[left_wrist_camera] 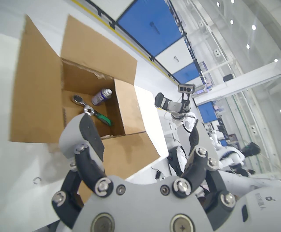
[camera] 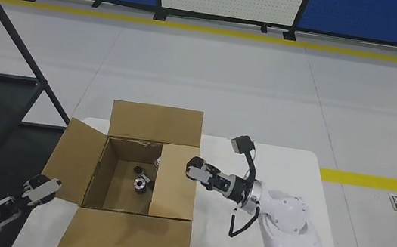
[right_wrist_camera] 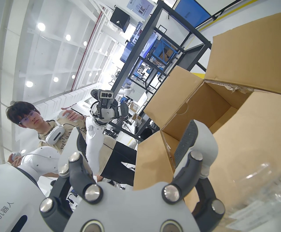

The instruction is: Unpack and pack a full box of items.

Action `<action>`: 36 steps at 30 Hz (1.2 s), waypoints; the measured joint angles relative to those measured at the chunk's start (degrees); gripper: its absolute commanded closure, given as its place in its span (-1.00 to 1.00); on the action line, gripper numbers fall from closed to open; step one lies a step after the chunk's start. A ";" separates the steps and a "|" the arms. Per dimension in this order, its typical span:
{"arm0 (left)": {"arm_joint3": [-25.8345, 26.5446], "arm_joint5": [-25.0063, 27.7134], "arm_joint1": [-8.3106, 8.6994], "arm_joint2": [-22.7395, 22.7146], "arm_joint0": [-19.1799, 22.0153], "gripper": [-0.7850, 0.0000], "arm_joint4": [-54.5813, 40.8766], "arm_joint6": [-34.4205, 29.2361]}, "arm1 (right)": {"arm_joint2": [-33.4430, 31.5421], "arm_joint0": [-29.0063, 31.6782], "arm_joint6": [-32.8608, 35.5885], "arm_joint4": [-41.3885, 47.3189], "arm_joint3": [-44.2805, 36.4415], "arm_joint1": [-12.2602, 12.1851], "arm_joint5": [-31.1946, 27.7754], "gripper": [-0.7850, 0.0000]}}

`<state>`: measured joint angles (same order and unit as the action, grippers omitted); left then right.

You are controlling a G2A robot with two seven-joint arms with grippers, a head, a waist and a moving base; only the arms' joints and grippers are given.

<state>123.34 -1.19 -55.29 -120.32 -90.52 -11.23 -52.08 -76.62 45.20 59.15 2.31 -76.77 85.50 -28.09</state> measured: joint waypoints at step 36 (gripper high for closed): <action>-31.82 -5.27 -1.38 46.60 37.76 -1.00 7.14 -1.30 | -8.50 14.16 2.83 0.73 -12.15 -5.20 1.27 -1.00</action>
<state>91.52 -6.46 -56.67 -73.72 -52.76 -4.10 -53.39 -85.13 59.37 61.98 3.04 -88.91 80.30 -26.82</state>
